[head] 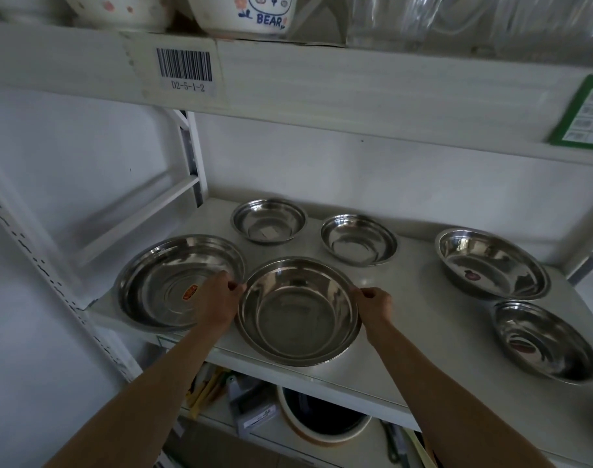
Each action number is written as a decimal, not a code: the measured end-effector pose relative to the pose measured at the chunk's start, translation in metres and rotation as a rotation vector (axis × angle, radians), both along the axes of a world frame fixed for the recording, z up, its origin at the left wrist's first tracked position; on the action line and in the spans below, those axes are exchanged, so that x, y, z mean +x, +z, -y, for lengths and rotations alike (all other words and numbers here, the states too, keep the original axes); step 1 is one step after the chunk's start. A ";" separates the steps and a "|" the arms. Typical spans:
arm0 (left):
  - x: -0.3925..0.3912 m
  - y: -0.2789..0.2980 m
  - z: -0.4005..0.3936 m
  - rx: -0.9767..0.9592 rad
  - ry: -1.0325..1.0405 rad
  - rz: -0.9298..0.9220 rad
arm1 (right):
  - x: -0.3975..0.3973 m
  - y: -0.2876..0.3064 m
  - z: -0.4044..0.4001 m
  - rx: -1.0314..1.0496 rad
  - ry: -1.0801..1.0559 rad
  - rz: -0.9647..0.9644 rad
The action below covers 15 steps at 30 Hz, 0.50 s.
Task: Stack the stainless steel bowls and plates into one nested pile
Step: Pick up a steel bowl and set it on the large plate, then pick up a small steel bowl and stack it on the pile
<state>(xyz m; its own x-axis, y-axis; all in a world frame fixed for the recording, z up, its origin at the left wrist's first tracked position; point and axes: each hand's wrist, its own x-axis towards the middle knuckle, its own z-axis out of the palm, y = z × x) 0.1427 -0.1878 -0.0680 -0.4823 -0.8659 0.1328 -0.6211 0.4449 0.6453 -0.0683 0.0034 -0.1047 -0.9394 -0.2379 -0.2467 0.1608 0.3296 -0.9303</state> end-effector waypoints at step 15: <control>-0.062 0.035 -0.041 0.027 -0.151 -0.132 | -0.038 0.010 -0.045 -0.134 -0.082 0.096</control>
